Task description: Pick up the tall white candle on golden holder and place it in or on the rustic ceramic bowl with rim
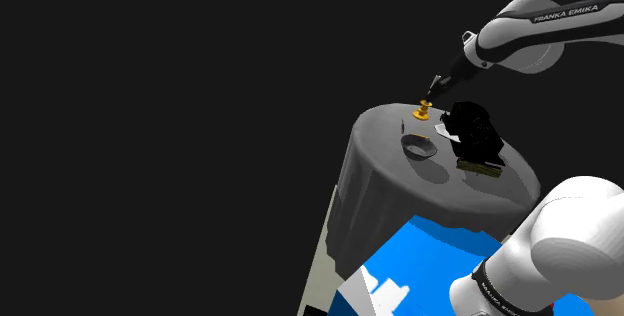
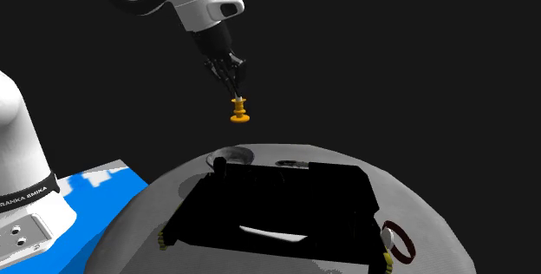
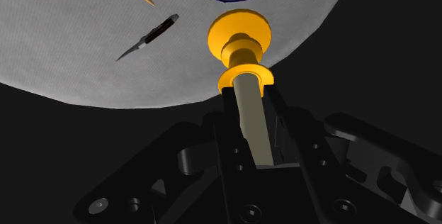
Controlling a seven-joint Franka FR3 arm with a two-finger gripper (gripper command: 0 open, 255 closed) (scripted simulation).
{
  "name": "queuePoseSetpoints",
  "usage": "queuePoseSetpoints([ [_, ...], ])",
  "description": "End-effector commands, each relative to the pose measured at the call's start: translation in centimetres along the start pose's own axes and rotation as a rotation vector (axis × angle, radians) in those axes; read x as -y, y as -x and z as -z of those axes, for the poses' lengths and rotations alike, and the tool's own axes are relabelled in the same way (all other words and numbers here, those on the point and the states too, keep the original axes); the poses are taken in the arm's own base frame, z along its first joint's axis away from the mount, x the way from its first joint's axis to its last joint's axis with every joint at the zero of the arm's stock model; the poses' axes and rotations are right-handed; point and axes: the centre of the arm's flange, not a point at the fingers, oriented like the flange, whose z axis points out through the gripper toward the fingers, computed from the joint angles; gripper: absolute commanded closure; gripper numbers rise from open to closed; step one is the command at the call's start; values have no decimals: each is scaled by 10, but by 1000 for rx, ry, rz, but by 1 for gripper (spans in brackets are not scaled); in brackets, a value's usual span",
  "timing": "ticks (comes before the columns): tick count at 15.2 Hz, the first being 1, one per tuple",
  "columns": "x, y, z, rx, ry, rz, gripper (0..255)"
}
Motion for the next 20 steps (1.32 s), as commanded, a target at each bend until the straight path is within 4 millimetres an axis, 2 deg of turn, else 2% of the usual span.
queuePoseSetpoints([
  [1,1,5,-10,0,0,0,255],
  [7,1,19,-40,0,0,0,255],
  [15,1,19,-40,0,0,0,255],
  [16,1,19,-40,0,0,0,0],
  [20,1,19,-40,0,0,0,0],
])
